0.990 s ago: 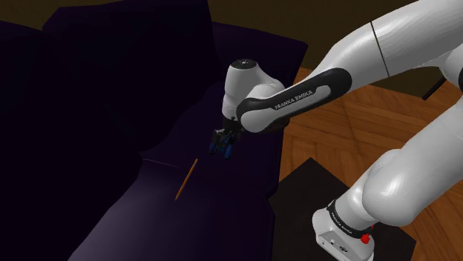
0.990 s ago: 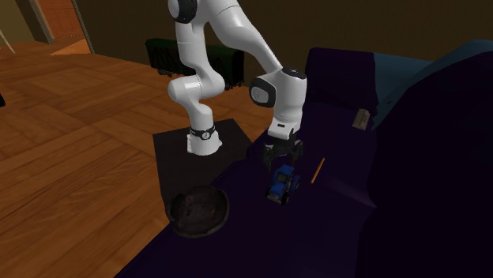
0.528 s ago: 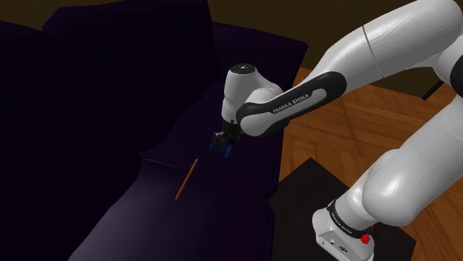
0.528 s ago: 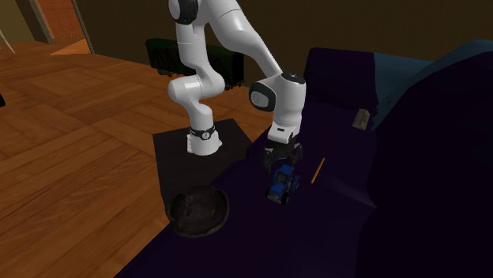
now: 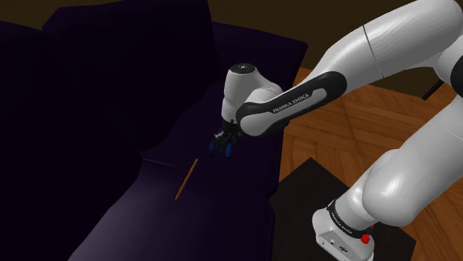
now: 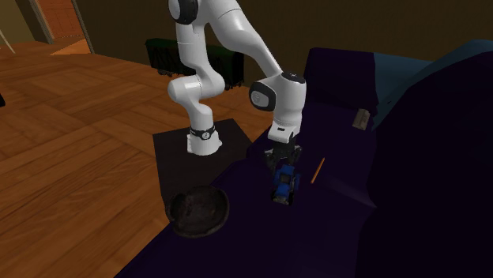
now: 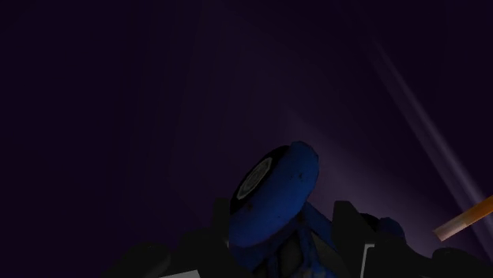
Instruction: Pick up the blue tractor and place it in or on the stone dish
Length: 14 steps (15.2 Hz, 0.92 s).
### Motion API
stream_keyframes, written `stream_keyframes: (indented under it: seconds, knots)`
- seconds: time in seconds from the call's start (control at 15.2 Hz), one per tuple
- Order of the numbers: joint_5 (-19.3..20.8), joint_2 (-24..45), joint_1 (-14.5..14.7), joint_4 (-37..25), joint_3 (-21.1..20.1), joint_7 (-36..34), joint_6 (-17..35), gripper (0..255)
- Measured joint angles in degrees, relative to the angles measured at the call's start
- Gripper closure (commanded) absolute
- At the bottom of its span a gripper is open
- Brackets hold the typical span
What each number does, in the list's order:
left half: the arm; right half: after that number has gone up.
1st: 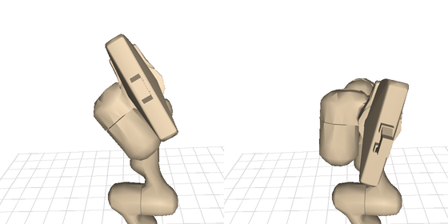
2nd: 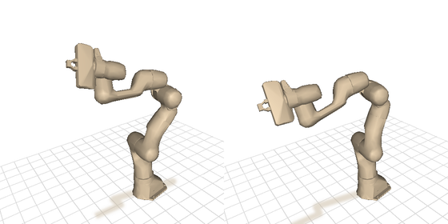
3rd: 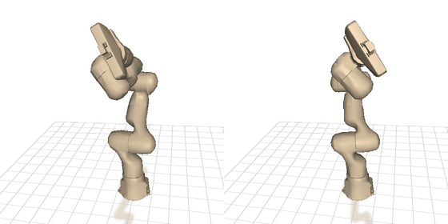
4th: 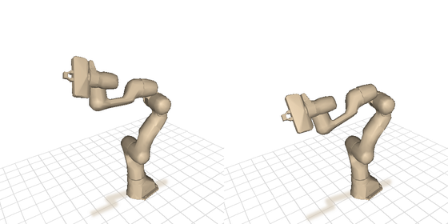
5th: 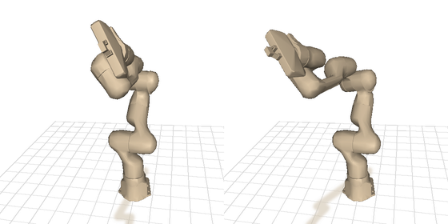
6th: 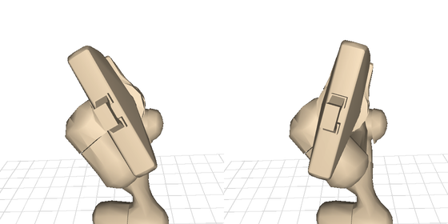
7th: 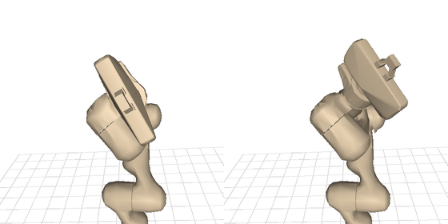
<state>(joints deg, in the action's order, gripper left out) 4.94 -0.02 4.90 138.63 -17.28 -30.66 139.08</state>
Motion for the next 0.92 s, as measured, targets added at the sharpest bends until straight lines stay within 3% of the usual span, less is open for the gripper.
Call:
stream_keyframes:
  seconds: [0.33, 0.92]
  knots:
    - [-0.19, -0.28, 0.0, -0.04, 0.0, 0.17, -0.38, 255]
    - [-2.64, -5.13, 0.1, -2.02, 0.19, 2.31, -7.0, 255]
